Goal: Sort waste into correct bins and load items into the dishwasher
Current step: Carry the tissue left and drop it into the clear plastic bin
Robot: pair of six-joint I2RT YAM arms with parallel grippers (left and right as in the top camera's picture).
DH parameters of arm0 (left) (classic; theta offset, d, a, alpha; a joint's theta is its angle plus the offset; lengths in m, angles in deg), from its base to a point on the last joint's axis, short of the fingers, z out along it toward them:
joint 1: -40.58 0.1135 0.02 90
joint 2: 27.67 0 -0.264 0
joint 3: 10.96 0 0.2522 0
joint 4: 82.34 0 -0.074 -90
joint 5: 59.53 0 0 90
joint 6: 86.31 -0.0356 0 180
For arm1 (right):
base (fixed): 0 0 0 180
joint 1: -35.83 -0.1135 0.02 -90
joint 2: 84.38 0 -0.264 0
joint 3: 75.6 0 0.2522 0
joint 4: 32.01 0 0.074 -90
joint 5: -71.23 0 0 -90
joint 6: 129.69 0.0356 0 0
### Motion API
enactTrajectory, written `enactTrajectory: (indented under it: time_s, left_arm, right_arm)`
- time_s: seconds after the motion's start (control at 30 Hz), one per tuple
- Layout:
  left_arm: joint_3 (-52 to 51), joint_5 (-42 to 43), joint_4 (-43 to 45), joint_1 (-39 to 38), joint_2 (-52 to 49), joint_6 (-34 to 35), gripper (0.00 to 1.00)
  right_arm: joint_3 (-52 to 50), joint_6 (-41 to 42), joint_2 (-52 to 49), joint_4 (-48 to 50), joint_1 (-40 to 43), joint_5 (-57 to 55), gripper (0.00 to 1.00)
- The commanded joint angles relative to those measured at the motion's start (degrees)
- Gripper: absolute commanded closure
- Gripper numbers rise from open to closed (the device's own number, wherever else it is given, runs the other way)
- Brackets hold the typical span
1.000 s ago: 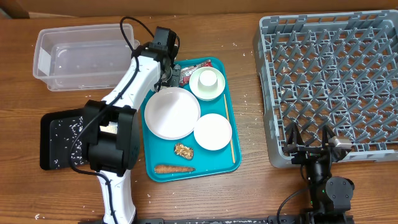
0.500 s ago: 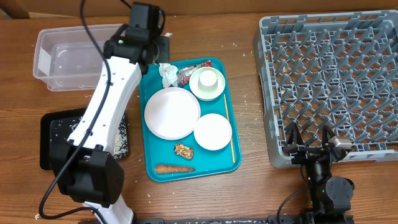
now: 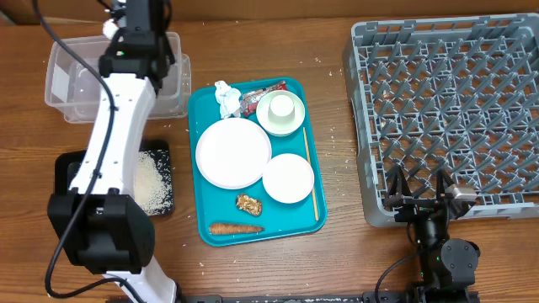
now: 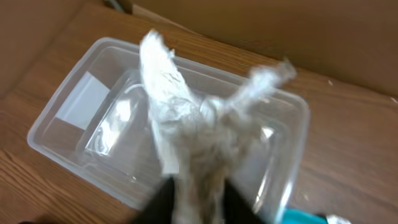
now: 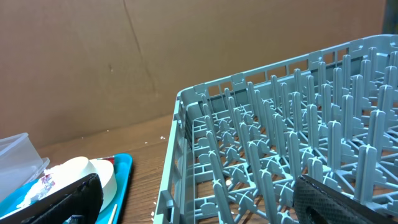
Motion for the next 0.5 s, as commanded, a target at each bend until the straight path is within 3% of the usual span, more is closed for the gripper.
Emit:
enactTrajectory:
  time_s: [0.0, 0.27, 0.47]
  left_arm:
    - [0.70, 3.21, 1.33, 3.23, -4.66, 1.42, 0.00]
    - [0.74, 11.34, -4.39, 2.49, -3.13, 1.38, 0.00]
    - [0.42, 29.70, -9.05, -1.79, -0.96, 1.09, 0.00]
  right_arm:
    - [-0.59, -0.17, 0.57, 0.17, -0.22, -0.70, 0.00]
    - [-0.59, -0.17, 0.57, 0.17, -0.22, -0.72, 0.00]
    - [-0.59, -0.17, 0.57, 0.15, -0.22, -0.72, 0.00]
